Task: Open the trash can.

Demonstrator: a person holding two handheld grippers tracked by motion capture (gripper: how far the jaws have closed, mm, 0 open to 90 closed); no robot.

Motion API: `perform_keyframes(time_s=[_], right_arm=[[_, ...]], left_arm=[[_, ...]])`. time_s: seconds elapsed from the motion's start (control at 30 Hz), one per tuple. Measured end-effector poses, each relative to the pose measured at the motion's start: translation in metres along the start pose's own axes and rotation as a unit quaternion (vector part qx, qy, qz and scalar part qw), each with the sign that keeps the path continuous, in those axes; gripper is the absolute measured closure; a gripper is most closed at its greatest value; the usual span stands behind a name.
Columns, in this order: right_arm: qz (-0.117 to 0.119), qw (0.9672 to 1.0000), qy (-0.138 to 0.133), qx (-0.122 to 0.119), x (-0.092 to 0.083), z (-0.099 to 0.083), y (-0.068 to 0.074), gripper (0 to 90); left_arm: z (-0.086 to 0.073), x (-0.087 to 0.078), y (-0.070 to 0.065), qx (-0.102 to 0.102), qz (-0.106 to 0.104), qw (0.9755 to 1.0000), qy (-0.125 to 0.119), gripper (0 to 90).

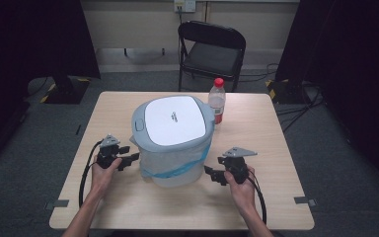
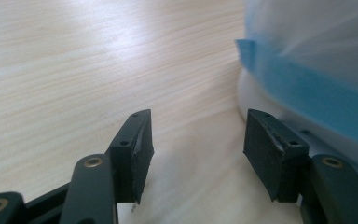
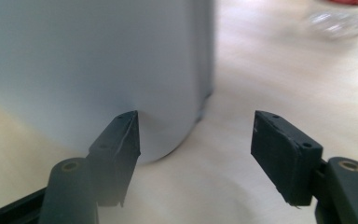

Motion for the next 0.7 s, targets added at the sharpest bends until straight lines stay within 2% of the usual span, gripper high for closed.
perform_keyframes(time_s=[0.03, 0.07, 0.1, 0.13, 0.2, 0.23, 0.27, 0.3, 0.33, 0.37, 0.43, 0.47, 0.53, 0.6, 0.7], right_arm=[[0.004, 1.0000, -0.005, -0.004, 0.000, -0.002, 0.003, 32.0], [0.004, 1.0000, -0.005, -0.004, 0.000, -0.002, 0.003, 32.0], [0.017, 0.9997, -0.010, -0.015, 0.001, -0.005, 0.012, 32.0], [0.019, 0.9996, -0.013, -0.018, 0.002, -0.005, 0.014, 31.6], [0.020, 0.9995, -0.012, -0.022, 0.003, -0.005, 0.017, 29.4], [0.014, 0.9993, -0.009, -0.032, 0.004, -0.004, 0.018, 26.8], [0.015, 0.9991, -0.003, -0.039, 0.007, -0.003, 0.019, 27.1], [0.013, 0.9991, -0.002, -0.040, 0.008, -0.002, 0.019, 27.6], [0.009, 0.9990, -0.003, -0.044, 0.009, -0.001, 0.019, 28.2], [0.015, 0.9988, -0.009, -0.046, 0.010, 0.000, 0.019, 29.5], [0.012, 0.9988, -0.010, -0.046, 0.012, 0.001, 0.018, 29.8], [0.007, 0.9990, -0.009, -0.044, 0.016, 0.006, 0.015, 32.6], [0.006, 0.9990, -0.009, -0.044, 0.018, 0.007, 0.014, 33.0], [-0.003, 0.9992, -0.011, -0.038, 0.023, 0.014, 0.008, 37.1], [-0.018, 0.9993, -0.016, -0.028, 0.027, 0.019, 0.000, 37.7]], left_arm=[[0.000, 0.000, 0.000, 0.000, 0.000, 1.0000, 0.000, 42.3], [-0.003, 0.005, -0.002, 0.010, -0.001, 0.9999, 0.011, 42.3], [-0.004, 0.008, -0.003, 0.002, -0.014, 0.9998, 0.010, 44.8], [-0.003, 0.007, -0.004, -0.014, -0.026, 0.9995, -0.005, 45.6], [-0.003, 0.007, -0.005, -0.010, -0.029, 0.9995, -0.007, 51.5], [-0.003, 0.007, -0.007, -0.004, -0.032, 0.9995, -0.003, 51.5], [-0.004, 0.006, -0.010, 0.010, -0.044, 0.9990, 0.001, 56.3], [-0.006, 0.005, -0.012, 0.012, -0.058, 0.9982, 0.002, 57.7], [-0.008, 0.005, -0.014, 0.019, -0.071, 0.9973, 0.005, 57.5], [-0.010, 0.005, -0.019, 0.025, -0.078, 0.9966, 0.005, 56.8], [-0.010, 0.004, -0.024, 0.031, -0.080, 0.9963, -0.001, 54.4], [-0.010, 0.001, -0.032, 0.048, -0.073, 0.9962, 0.001, 54.6], [-0.010, -0.001, -0.036, 0.052, -0.075, 0.9959, 0.004, 54.2], [-0.014, -0.005, -0.043, 0.049, -0.083, 0.9953, 0.009, 54.1], [-0.017, -0.008, -0.049, 0.061, -0.096, 0.9934, 0.014, 52.8]])
Point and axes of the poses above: each handheld gripper's, and its own axes: x roughly forward along the jaws, z roughly out of its top, y roughly to its left, the point moved 5 cm from there along x, roughly forward along the jaws, and after that the axes turned 1 degree about y, right-handed, at the moved point
